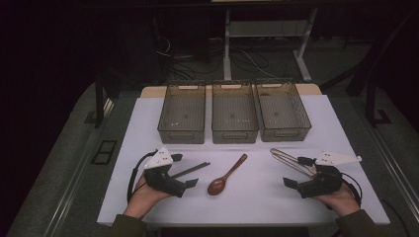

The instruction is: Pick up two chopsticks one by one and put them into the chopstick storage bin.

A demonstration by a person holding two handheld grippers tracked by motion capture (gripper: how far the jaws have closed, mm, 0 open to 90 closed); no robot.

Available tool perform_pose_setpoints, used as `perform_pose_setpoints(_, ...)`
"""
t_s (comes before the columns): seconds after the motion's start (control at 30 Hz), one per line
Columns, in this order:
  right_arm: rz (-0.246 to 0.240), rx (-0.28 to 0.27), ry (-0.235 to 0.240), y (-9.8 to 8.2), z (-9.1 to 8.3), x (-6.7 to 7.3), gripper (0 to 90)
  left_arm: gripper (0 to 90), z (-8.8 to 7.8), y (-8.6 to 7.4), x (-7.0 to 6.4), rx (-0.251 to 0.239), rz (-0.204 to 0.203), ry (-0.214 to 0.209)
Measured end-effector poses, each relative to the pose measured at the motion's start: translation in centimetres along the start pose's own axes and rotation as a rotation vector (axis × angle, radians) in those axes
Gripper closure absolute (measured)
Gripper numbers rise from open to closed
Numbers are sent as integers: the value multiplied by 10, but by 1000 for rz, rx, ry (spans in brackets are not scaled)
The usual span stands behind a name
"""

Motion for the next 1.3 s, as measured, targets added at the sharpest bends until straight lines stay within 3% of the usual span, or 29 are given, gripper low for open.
perform_pose_setpoints(0.77,-1,-1,9,0,1,2,0,0,-3,9,5,-14,16,-3)
perform_pose_setpoints(1.3,15,-15,0,0,-2,-1,0,34,2,19,18,-15,24,-11)
Point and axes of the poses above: each handheld gripper's, and its own axes: z roughly forward along the jaws, y roughly out of its top, x roughly to its left, the point moved 5 cm from there along z, roughly forward along the jaws, and after that the axes turned 5 degrees about -x, right-handed, at the moved point
